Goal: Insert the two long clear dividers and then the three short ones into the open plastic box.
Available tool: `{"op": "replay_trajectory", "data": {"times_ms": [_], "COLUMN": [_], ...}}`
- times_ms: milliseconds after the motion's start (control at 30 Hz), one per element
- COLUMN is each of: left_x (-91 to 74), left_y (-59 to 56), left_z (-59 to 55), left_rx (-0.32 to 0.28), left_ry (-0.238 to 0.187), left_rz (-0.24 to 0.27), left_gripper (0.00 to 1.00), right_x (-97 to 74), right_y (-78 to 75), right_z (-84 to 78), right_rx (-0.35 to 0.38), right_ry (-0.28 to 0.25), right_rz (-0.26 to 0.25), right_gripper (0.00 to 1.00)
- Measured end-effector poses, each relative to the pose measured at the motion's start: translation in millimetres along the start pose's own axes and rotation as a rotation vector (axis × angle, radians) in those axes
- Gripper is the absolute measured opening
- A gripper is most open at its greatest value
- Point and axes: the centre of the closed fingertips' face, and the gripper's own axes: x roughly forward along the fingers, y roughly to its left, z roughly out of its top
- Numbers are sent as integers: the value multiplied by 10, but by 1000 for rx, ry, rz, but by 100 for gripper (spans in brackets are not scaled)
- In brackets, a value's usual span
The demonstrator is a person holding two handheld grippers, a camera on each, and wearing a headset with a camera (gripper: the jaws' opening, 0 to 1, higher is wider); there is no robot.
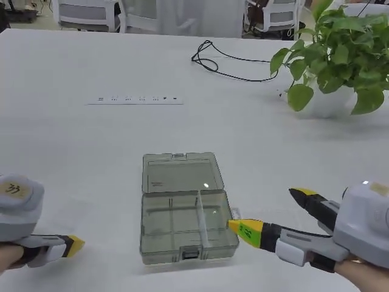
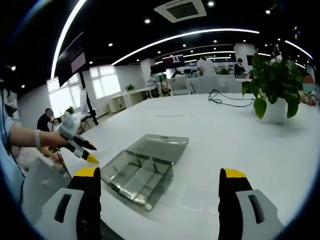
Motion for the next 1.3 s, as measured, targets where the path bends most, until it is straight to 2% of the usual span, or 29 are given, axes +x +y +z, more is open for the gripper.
{"op": "replay_trajectory", "data": {"times_ms": [167, 300, 433, 700, 867, 967, 1300], "left_x": [23, 31, 44, 45, 35, 28, 26], "left_y": [14, 12, -5, 3, 10, 15, 20], "left_z": [-23, -3, -7, -13, -13, 3, 3], "left_rx": [-4, -2, -26, -16, -42, -83, -96], "left_ry": [36, 45, 72, 80, 67, 53, 48], "left_rz": [-14, -31, -55, -52, -59, -74, -78], "left_gripper": [49, 38, 34, 33, 32, 31, 31], "right_x": [-22, -23, -26, -22, -21, -25, -29], "right_y": [0, 4, 9, 34, 45, 28, 51], "right_z": [2, 17, 38, 31, 17, 18, -4], "right_rx": [3, -7, -12, -12, -12, -8, -4], "right_ry": [0, -3, -4, 1, 5, 5, 12], "right_rz": [-4, -10, -11, -7, -5, -11, -8], "right_gripper": [98, 97, 95, 93, 93, 93, 92]}}
